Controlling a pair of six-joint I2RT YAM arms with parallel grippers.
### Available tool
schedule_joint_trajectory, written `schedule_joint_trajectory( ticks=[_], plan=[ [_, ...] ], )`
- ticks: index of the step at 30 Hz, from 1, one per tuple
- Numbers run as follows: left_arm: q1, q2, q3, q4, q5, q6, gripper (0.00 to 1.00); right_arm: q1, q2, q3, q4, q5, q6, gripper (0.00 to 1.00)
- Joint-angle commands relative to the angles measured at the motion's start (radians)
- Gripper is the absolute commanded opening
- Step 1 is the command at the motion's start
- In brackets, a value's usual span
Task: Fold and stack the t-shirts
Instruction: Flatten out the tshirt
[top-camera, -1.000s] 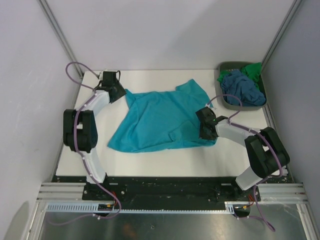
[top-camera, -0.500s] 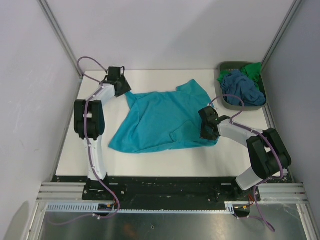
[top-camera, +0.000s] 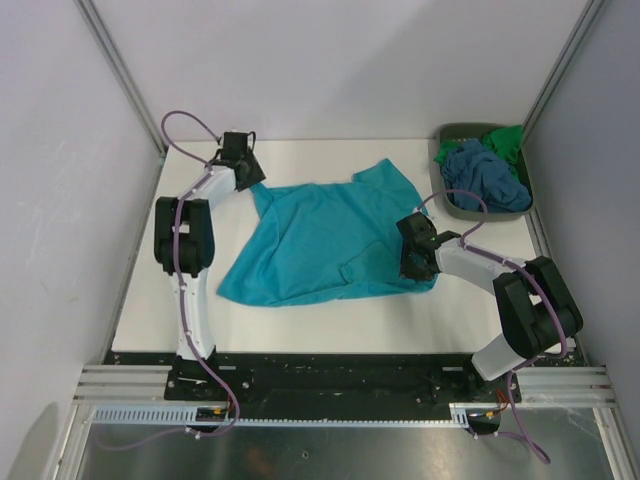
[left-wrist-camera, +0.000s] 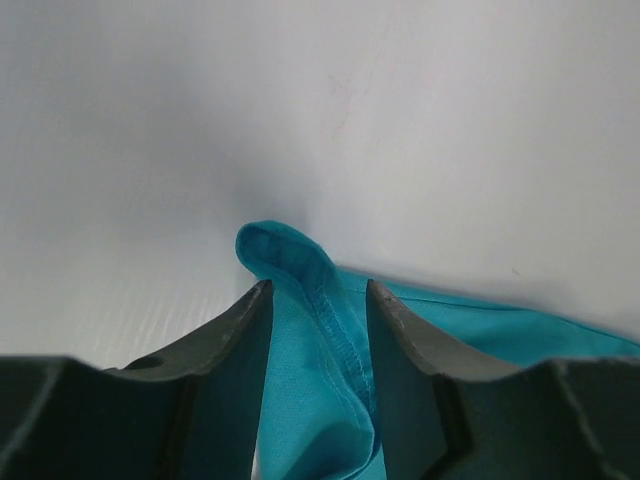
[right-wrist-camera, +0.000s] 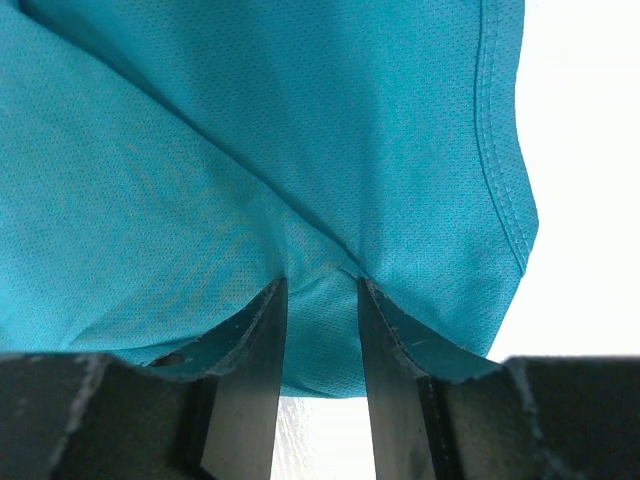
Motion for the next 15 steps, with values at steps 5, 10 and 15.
schedule_joint_trajectory(
  ticks=[5,10,15],
  plan=[
    [-0.011,-0.011,0.009,-0.01,-0.124,0.003,0.44,-0.005,-0.015,0.029,0.014,-0.008,-0.024,0.39],
    [-0.012,-0.002,0.011,-0.017,-0.139,0.003,0.43,-0.005,-0.007,0.029,0.023,-0.015,-0.025,0.39],
    [-0.011,0.012,0.033,-0.02,-0.142,0.007,0.37,-0.006,0.001,0.029,0.024,-0.016,-0.029,0.38]
  ],
)
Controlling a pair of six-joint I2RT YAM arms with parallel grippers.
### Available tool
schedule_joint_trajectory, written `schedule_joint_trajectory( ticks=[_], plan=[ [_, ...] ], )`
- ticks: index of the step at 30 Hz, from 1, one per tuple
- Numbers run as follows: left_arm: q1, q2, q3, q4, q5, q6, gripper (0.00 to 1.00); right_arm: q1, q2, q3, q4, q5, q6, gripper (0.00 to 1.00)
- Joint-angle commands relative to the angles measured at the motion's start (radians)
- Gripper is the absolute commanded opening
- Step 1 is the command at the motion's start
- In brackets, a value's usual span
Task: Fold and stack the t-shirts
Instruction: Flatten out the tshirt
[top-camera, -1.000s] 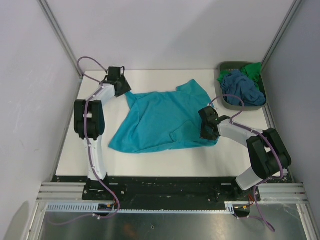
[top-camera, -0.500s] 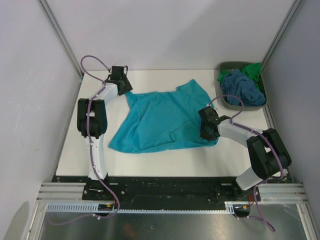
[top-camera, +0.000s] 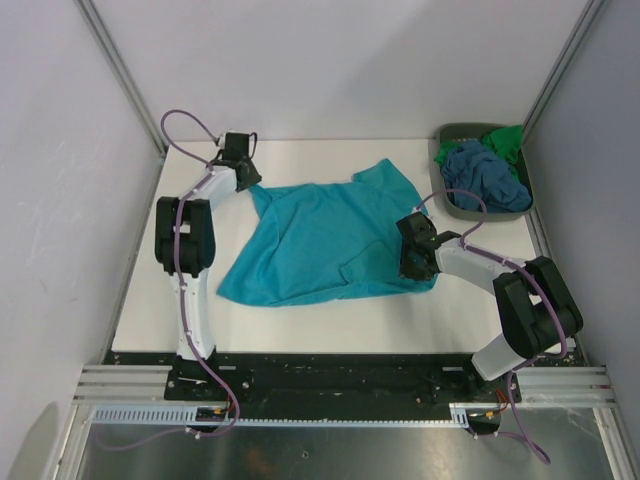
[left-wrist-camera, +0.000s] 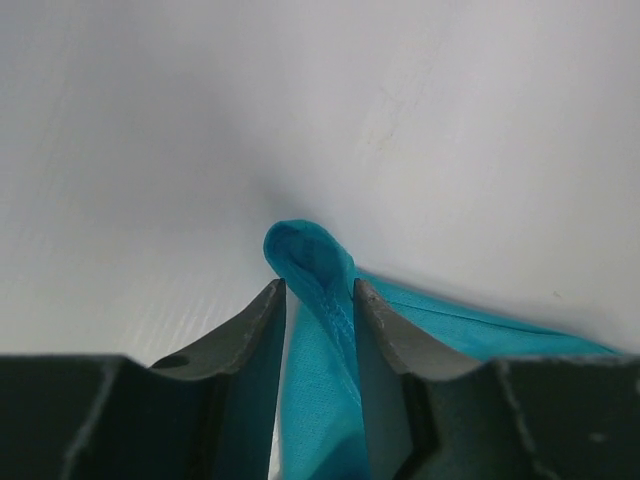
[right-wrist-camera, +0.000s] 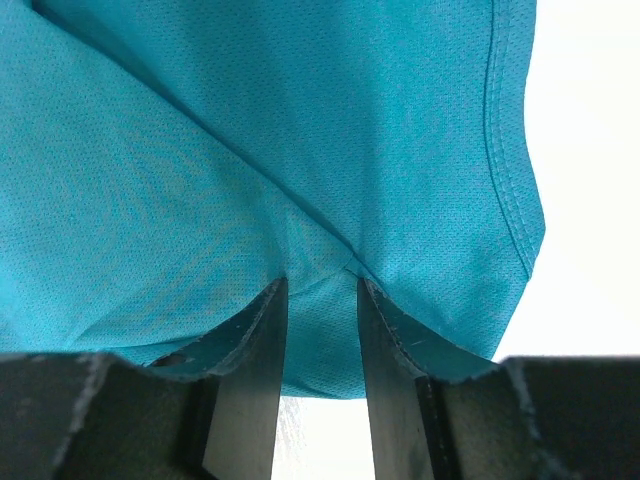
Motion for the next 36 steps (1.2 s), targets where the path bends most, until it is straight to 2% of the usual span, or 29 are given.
schedule_joint_trajectory(
  ticks=[1,7,12,17,27,28,31,32,34,36],
  plan=[
    [-0.002,0.014,0.037,-0.002,-0.031,0.01,0.36,-0.006,0.002,0.029,0.017,-0.002,-0.016,0.38],
    [-0.001,0.032,0.048,-0.003,-0.034,0.013,0.16,-0.01,0.006,0.029,0.017,-0.003,-0.021,0.37],
    [0.011,0.035,0.048,-0.004,-0.038,0.0,0.03,-0.016,0.004,0.029,0.014,-0.003,-0.027,0.36],
    [0.042,0.04,0.079,-0.007,-0.028,-0.029,0.0,-0.025,0.002,0.029,0.008,-0.006,-0.034,0.36],
    [0.106,0.115,0.27,-0.066,0.018,0.0,0.0,-0.062,-0.014,0.025,0.012,-0.046,-0.053,0.33],
    [0.11,0.114,0.274,-0.07,0.03,-0.001,0.07,-0.061,-0.017,0.026,0.016,-0.055,-0.054,0.32],
    [0.114,0.087,0.271,-0.075,0.06,0.01,0.55,-0.054,-0.024,0.026,0.037,-0.083,-0.059,0.33],
    [0.114,0.067,0.26,-0.075,0.063,0.014,0.66,-0.053,-0.027,0.027,0.046,-0.092,-0.06,0.34],
    [0.115,0.013,0.218,-0.076,0.06,0.023,0.78,-0.053,-0.034,0.038,0.059,-0.104,-0.06,0.36],
    [0.115,-0.068,0.141,-0.077,0.057,0.032,0.8,-0.05,-0.04,0.059,0.065,-0.114,-0.058,0.38]
  ],
)
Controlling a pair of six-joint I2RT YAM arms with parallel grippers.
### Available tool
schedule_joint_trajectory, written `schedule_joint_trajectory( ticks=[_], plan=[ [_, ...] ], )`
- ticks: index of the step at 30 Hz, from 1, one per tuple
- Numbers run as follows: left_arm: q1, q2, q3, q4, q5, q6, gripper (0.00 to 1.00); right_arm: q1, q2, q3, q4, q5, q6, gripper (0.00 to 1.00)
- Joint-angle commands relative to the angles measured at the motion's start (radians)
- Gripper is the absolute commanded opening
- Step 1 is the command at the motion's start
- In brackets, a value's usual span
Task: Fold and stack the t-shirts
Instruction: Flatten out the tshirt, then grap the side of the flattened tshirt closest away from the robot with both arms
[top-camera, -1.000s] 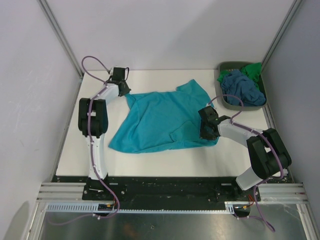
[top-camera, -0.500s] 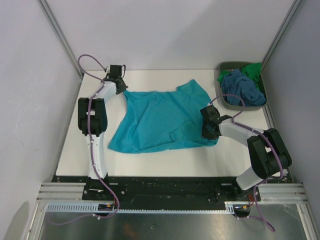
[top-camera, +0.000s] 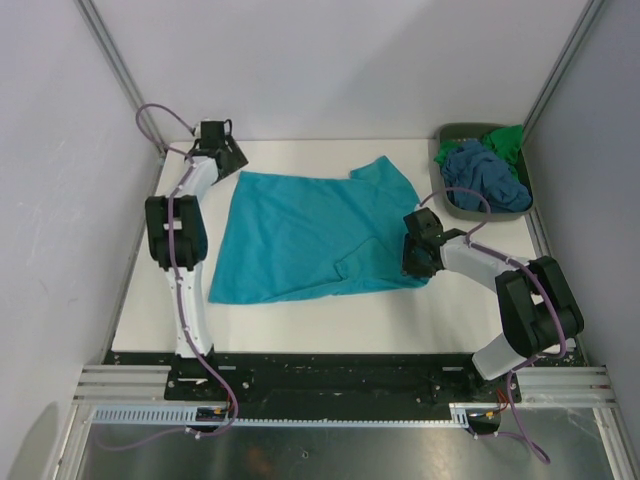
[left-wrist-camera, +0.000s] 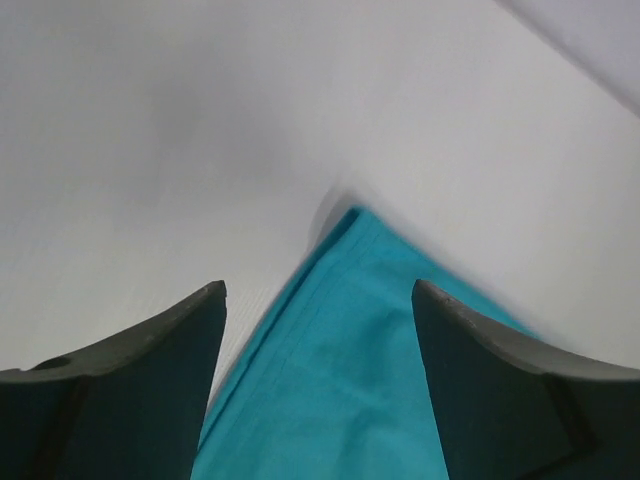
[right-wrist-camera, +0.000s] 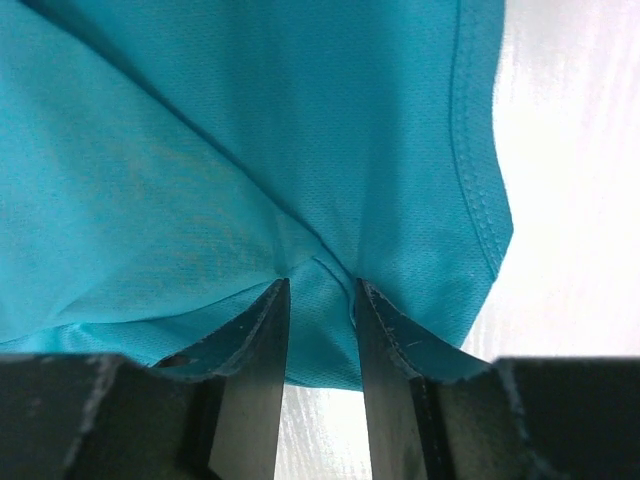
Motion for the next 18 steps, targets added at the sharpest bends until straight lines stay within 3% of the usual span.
schedule_joint_trajectory(
  ticks=[1,6,10,18],
  plan=[
    [0.001,-0.214,-0.125,-0.012,0.02,0.025,0.79,0.012,-0.041,0.07,0.044,-0.036,-0.01,0.39],
    [-0.038,-0.524,-0.498,-0.009,0.027,-0.013,0.71,0.071,0.004,0.171,0.059,0.013,-0.021,0.49],
    [-0.103,-0.674,-0.762,0.002,0.059,-0.039,0.68,0.092,0.086,0.255,0.072,0.069,-0.058,0.53],
    [-0.143,-0.745,-0.938,0.008,0.102,-0.078,0.65,0.076,0.271,0.382,0.088,0.097,-0.123,0.56]
  ],
)
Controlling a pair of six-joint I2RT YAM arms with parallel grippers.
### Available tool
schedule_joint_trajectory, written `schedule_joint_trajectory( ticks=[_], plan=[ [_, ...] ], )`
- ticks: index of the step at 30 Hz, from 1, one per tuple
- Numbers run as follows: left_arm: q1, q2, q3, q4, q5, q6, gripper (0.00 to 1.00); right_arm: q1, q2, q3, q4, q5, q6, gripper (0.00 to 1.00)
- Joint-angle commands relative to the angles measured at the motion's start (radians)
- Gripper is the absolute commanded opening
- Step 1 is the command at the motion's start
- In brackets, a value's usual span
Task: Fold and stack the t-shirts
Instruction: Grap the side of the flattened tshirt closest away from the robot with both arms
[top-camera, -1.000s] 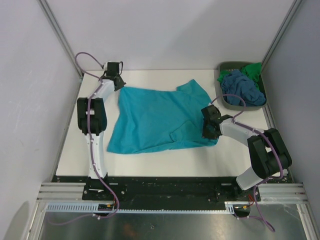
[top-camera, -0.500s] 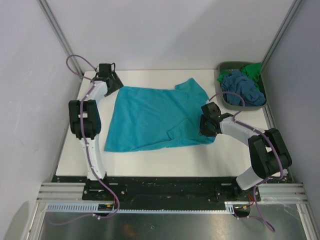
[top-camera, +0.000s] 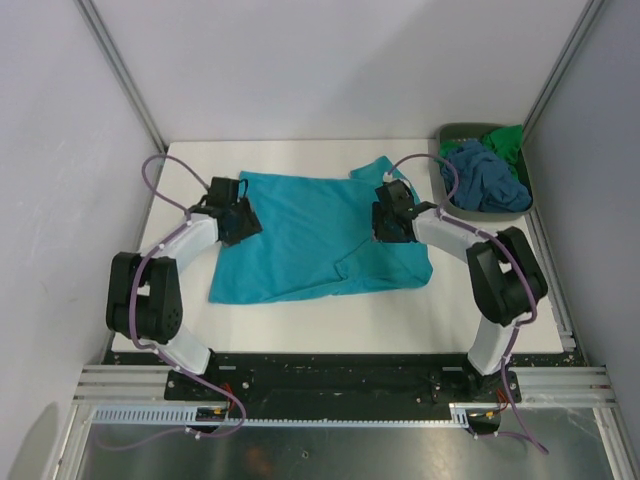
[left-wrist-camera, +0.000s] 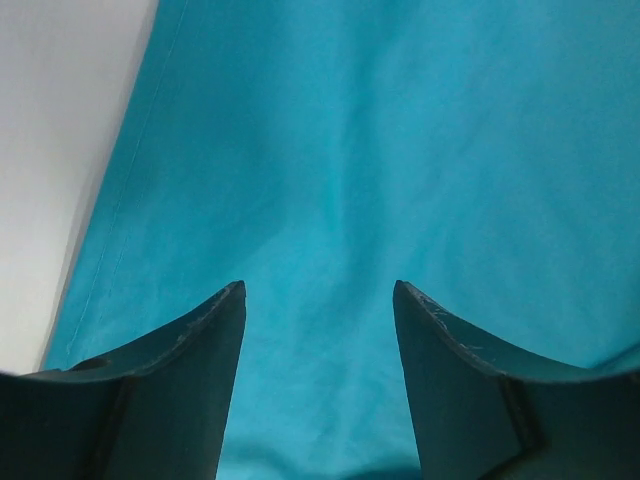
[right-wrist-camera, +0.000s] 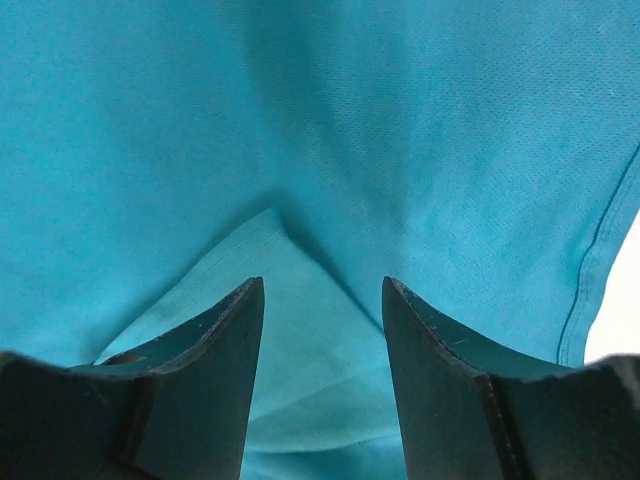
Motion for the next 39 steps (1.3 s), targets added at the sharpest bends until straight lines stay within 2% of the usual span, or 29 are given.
schedule_joint_trajectory(
  ticks=[1,12,24,29,39],
  plan=[
    [0.008,-0.034,-0.064,0.009,0.006,-0.04,0.65,-0.009,0.065,0.057,0.015,0.038,-0.047,0.56],
    [0.053,-0.065,-0.174,-0.012,-0.092,-0.125,0.67,0.028,0.086,0.087,0.006,0.073,-0.036,0.57],
    [0.104,-0.061,-0.205,-0.044,-0.152,-0.105,0.7,0.059,0.161,0.141,-0.008,0.061,-0.019,0.55],
    [0.117,-0.074,-0.229,-0.054,-0.169,-0.108,0.7,0.059,0.187,0.157,-0.03,0.065,-0.011,0.48],
    [0.152,-0.108,-0.246,-0.061,-0.169,-0.081,0.71,0.068,0.168,0.161,-0.043,0.066,0.004,0.24]
  ],
)
